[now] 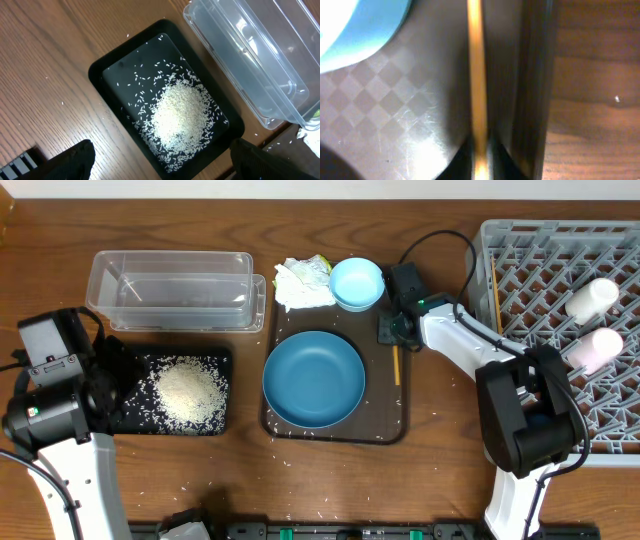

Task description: Sort waste into correct bins and load items into the dishwasher rack

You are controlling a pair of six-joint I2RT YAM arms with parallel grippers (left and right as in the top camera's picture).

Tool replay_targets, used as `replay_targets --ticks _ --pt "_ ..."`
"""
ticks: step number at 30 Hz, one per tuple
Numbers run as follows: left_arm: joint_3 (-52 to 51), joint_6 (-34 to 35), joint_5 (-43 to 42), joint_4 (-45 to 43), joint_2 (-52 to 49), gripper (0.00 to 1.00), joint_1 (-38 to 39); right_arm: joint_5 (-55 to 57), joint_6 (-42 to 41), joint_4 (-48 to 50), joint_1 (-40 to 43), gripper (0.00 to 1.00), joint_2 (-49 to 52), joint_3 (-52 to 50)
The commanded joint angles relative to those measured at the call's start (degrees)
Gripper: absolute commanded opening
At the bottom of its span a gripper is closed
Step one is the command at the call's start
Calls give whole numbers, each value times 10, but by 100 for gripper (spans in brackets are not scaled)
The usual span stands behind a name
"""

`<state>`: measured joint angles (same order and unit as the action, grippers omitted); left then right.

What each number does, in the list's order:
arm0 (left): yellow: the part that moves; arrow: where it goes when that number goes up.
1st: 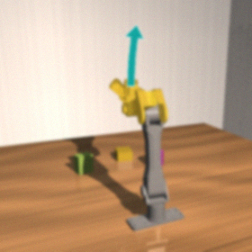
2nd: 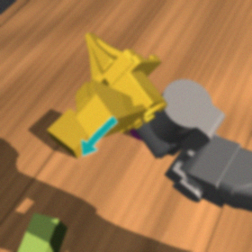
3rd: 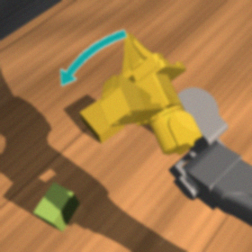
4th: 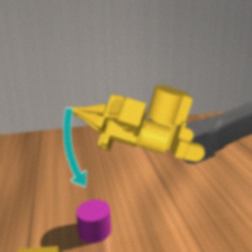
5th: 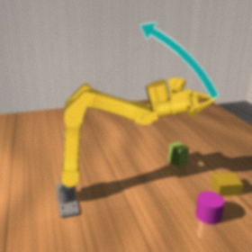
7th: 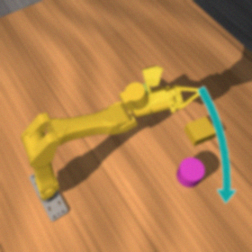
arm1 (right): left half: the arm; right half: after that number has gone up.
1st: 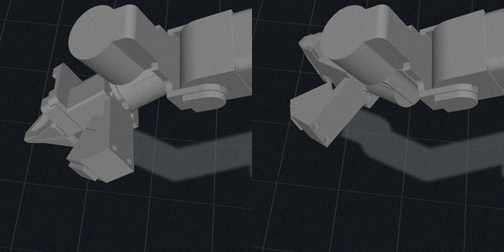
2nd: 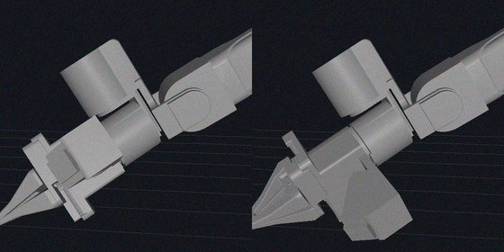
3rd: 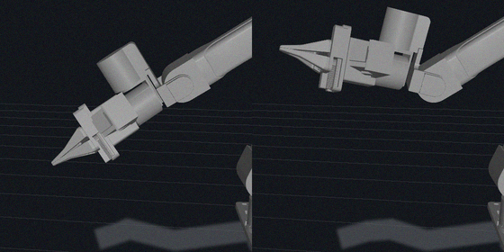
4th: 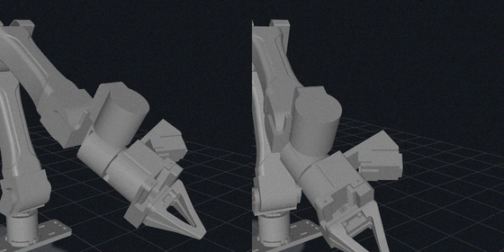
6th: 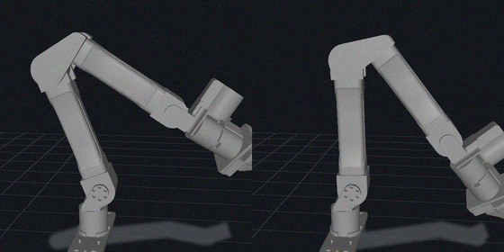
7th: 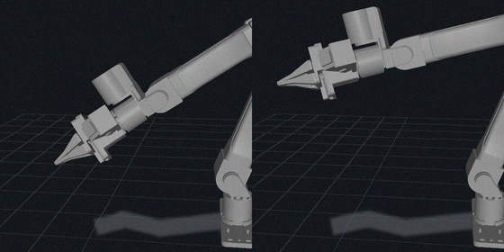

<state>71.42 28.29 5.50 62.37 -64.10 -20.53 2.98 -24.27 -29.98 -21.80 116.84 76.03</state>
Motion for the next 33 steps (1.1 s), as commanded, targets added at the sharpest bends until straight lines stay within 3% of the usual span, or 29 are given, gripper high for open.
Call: replay_targets --ticks 1,8,16,18,21,25,30,33 --pt "5 -1 3 0 -2 89 -3 -15 -15 -22 -4 1 0 14" --pt "5 -1 3 0 -2 89 -3 -15 19 -103 56 1 -92 101" --pt "5 -1 3 0 -2 89 -3 -18 159 -146 167 1 -190 149" --pt "5 -1 3 0 -2 89 -3 -60 163 -160 201 2 -198 149" --pt "5 -1 3 0 -2 89 -3 -139 162 -168 219 11 -194 145" --pt "5 -1 3 0 -2 89 -3 -210 159 -155 205 23 -185 119" --pt "5 -1 3 0 -2 89 -3 -201 144 -117 143 35 -151 86" --pt "5 -1 3 0 -2 89 -3 -150 111 -110 96 36 -111 81"
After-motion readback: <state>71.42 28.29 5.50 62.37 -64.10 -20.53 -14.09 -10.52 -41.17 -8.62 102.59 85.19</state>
